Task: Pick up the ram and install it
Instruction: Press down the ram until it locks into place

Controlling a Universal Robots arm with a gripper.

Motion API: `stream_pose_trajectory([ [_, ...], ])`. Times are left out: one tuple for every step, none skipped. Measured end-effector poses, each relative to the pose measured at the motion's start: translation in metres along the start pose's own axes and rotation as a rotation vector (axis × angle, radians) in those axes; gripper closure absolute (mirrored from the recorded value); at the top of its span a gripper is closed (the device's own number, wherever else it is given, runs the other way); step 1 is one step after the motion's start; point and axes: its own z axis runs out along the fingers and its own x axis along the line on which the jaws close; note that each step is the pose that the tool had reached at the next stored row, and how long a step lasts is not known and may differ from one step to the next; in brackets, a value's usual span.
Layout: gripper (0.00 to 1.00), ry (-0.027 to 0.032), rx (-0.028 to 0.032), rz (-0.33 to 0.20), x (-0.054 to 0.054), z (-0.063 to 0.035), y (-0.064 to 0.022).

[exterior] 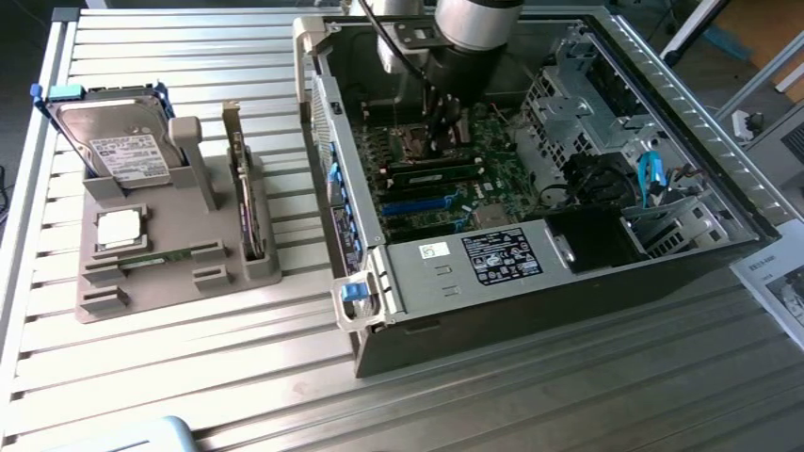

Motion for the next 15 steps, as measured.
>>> stream_pose_trajectory([
  [0.9,0.0,0.0,0.0,0.0,-0.0048,-0.0001],
  [0.9,0.0001,0.0,0.0,0.0,-0.0112,-0.0001],
  [0.9,0.0001,0.0001,0.0,0.0,-0.013,-0.0002],
  [0.9,-0.0001,0.0001,0.0,0.0,-0.0129,-0.0004],
  [0.9,0.0001,-0.0018,0.0,0.0,-0.0129,-0.003],
  [0.9,0.0002,-0.0057,0.0,0.0,-0.0129,-0.0077],
  [0.9,0.0003,-0.0108,0.0,0.0,-0.0129,-0.0133],
  [0.9,0.0001,-0.0148,0.0,0.0,-0.0128,-0.0185],
  [0.9,0.0003,-0.0156,0.0,0.0,-0.0128,-0.0202],
  [0.9,0.0004,-0.0157,0.0,0.0,-0.0128,-0.0206],
  [0.9,0.0003,-0.0158,0.0,0.0,-0.0128,-0.0207],
  [0.9,0.0003,-0.0158,0.0,0.0,-0.0128,-0.0207],
  [0.9,0.0002,-0.0158,0.0,0.0,-0.0128,-0.0207],
  [0.9,0.0003,-0.0158,0.0,0.0,-0.0128,-0.0207],
  [0.9,0.0002,-0.0158,0.0,0.0,-0.0128,-0.0207],
])
